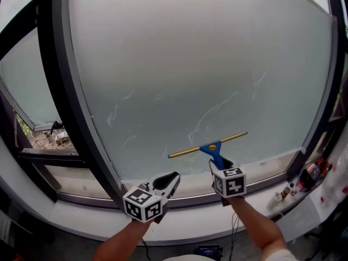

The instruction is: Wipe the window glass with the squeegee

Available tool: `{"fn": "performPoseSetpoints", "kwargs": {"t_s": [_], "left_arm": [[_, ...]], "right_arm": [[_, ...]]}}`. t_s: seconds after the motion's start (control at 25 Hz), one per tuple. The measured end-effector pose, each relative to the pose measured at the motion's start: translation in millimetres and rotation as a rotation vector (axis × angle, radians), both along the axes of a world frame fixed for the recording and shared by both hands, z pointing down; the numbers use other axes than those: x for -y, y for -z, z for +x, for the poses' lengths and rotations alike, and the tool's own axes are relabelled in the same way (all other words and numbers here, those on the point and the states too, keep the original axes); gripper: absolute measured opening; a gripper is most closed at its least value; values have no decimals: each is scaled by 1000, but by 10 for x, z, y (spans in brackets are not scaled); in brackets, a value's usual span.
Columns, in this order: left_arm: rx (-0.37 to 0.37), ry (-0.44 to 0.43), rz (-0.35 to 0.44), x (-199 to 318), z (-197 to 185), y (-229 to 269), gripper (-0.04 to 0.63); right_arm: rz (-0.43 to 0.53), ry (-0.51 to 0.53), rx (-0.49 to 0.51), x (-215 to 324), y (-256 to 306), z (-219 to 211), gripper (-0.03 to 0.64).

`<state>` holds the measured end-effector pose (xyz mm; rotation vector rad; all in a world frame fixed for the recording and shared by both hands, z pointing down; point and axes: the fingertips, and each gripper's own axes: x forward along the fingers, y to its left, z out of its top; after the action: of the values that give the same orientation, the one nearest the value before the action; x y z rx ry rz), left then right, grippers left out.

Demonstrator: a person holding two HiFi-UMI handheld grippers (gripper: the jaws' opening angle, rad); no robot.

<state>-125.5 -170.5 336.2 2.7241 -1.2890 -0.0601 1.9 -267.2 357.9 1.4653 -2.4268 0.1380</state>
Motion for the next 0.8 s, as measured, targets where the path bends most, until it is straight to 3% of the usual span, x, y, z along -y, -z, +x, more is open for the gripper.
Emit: {"fn": "performPoseSetpoints", "kwargs": {"t_s": [0.44,0.64,0.8], "left_arm": [[82,68,287,520,170,1407,52],[115,101,411,664,183,2090,52],[152,129,460,787,147,2463,52]], "right_arm": [[369,14,58,656,1937,129,151],[488,15,114,867,2882,121,150],[547,20,180,1002,3549,86,150]]}}
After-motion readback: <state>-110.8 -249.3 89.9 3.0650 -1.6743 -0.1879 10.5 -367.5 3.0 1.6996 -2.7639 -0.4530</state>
